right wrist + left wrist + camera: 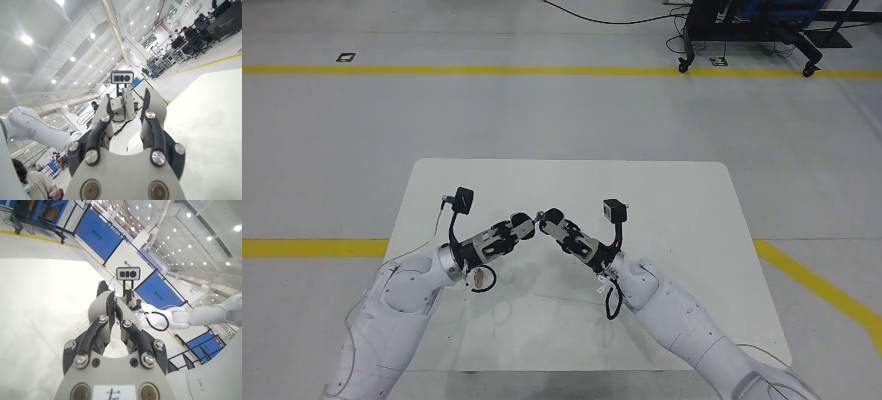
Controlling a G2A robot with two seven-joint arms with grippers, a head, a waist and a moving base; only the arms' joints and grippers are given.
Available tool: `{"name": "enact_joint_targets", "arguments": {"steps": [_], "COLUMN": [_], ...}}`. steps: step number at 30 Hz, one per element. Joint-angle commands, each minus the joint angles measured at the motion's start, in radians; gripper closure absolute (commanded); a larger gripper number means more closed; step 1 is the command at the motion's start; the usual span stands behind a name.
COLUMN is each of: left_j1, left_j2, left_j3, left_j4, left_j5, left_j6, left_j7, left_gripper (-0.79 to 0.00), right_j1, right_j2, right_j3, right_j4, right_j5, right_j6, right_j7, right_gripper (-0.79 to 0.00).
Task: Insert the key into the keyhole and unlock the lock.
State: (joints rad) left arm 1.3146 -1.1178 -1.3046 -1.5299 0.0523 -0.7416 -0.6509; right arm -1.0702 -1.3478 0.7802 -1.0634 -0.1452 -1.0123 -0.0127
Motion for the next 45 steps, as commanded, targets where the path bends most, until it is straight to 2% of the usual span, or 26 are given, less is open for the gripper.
{"name": "enact_joint_targets", "arguments": {"steps": [1, 11, 14, 18, 20, 23, 25, 28, 33, 34, 35, 36, 37, 40, 45], "left_j1": [0.008, 0.011, 0.017, 0.040, 0.046, 0.039, 0.029, -0.002, -0.042, -0.047, -0.050, -0.053, -0.059, -0.072, -0.088], "left_j2": [0.003, 0.004, 0.007, 0.013, 0.017, 0.025, 0.029, 0.035, 0.041, 0.042, 0.042, 0.043, 0.044, 0.046, 0.050], "left_j3": [-0.031, -0.038, -0.046, -0.067, -0.073, -0.069, -0.058, -0.013, 0.039, 0.048, 0.059, 0.068, 0.075, 0.091, 0.114], "left_j4": [0.011, 0.011, -0.012, -0.044, -0.054, -0.058, -0.054, -0.052, -0.058, -0.058, -0.056, -0.054, -0.050, -0.043, -0.034], "left_j5": [-0.018, -0.019, 0.046, 0.109, 0.112, 0.092, 0.073, 0.077, 0.122, 0.125, 0.120, 0.111, 0.105, 0.102, 0.105], "left_j6": [-0.001, 0.005, 0.030, 0.033, 0.023, 0.001, -0.014, -0.017, -0.039, -0.046, -0.051, -0.056, -0.057, -0.052, -0.054], "left_j7": [0.040, 0.049, 0.064, 0.076, 0.050, -0.030, -0.083, -0.208, -0.317, -0.328, -0.338, -0.349, -0.361, -0.368, -0.360], "left_gripper": [0.000, 0.000, 0.000, 0.000, 0.000, 0.000, 0.000, 0.000, 0.000, 0.000, 0.000, 0.000, 0.000, 0.000, 0.000], "right_j1": [0.000, 0.000, 0.000, 0.022, 0.015, 0.014, -0.008, -0.040, -0.069, -0.069, -0.068, -0.067, -0.067, -0.064, -0.046], "right_j2": [0.000, 0.000, 0.000, 0.020, 0.035, 0.070, 0.092, 0.126, 0.160, 0.166, 0.172, 0.176, 0.179, 0.183, 0.185], "right_j3": [0.000, 0.000, 0.000, 0.061, 0.096, 0.159, 0.200, 0.253, 0.279, 0.283, 0.286, 0.289, 0.291, 0.279, 0.249], "right_j4": [0.000, 0.000, -0.003, -0.038, -0.061, -0.096, -0.125, -0.183, -0.257, -0.269, -0.279, -0.288, -0.295, -0.307, -0.308], "right_j5": [0.000, 0.000, -0.005, -0.258, -0.332, -0.428, -0.430, -0.384, -0.241, -0.212, -0.195, -0.184, -0.176, -0.164, -0.156], "right_j6": [0.000, 0.000, 0.004, 0.072, 0.077, 0.032, 0.012, 0.024, 0.056, 0.066, 0.077, 0.087, 0.096, 0.110, 0.124], "right_j7": [0.000, 0.000, 0.003, 0.027, 0.051, 0.165, 0.239, 0.391, 0.608, 0.649, 0.687, 0.712, 0.728, 0.758, 0.783], "right_gripper": [-0.785, -0.785, -0.785, -0.785, -0.785, -0.785, -0.785, -0.785, -0.785, -0.736, -0.720, -0.533, -0.400, -0.345, -0.369]}}
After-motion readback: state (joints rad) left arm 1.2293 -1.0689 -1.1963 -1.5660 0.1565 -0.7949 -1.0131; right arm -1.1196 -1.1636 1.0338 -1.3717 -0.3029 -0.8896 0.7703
